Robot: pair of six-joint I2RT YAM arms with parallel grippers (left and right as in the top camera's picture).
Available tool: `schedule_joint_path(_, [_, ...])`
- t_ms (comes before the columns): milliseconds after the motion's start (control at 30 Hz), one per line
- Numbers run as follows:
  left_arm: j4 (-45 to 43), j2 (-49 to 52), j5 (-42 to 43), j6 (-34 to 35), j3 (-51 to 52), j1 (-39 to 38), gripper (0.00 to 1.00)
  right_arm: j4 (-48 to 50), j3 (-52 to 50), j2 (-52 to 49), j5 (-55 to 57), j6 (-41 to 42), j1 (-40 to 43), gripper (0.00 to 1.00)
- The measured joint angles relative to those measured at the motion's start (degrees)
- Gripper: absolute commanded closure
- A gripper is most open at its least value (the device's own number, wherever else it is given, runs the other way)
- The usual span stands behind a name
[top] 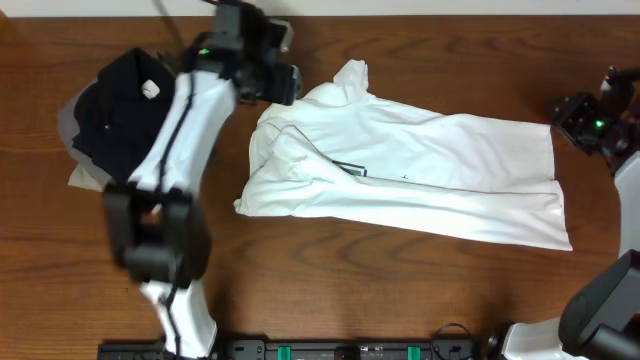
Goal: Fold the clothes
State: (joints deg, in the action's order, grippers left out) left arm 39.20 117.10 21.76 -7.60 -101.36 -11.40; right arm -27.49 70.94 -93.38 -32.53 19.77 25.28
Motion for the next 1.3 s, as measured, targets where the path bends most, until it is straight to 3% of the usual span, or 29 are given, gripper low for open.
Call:
schedule_joint_path(133, [-7.72, 9.33, 1.49, -0.39, -2.91, -1.4, 0.3, -1.97, 0.02, 0.0, 0.85, -2.32, -3.06, 0.68])
schedule_joint_path(300, [-15.76, 13.68, 2.29, -0.55, -3.5, -2.86, 0.3, -4.85, 0.02, 0.0, 2.43, -3.34, -5.29, 0.69])
schedule_joint_path(600, [-27.32, 19.52, 2.27, -1.27, -3.98, -2.99, 0.38, -10.36, 0.02, 0.0, 3.91, -4.61, -5.66, 0.76])
schedule_joint_path(833, [-30.36, 21.99, 2.27, -1.42, -3.98, -3.02, 0.44, -13.68, 0.04, 0.0, 4.22, -5.73, -5.66, 0.78])
schedule_joint_path(967, [-28.46, 22.29, 2.25, -1.27, -4.0, -3.02, 0.57, -14.67, 0.04, 0.0, 5.46, -6.03, -5.66, 0.8])
schedule_joint_path(1033, [-26.51, 22.29, 2.23, -1.33, -4.02, -3.02, 0.71, -14.75, 0.04, 0.0, 5.88, -6.21, -5.66, 0.81])
schedule_joint_path(1100, [-24.55, 22.29, 2.29, -1.18, -4.11, -3.02, 0.94, -14.78, 0.04, 0.0, 6.19, -6.25, -5.66, 0.81])
schedule_joint_path(1300, [-19.91, 22.08, 2.36, -1.86, -5.05, -3.08, 0.94, -14.97, 0.04, 0.0, 6.64, -6.38, -5.66, 0.82])
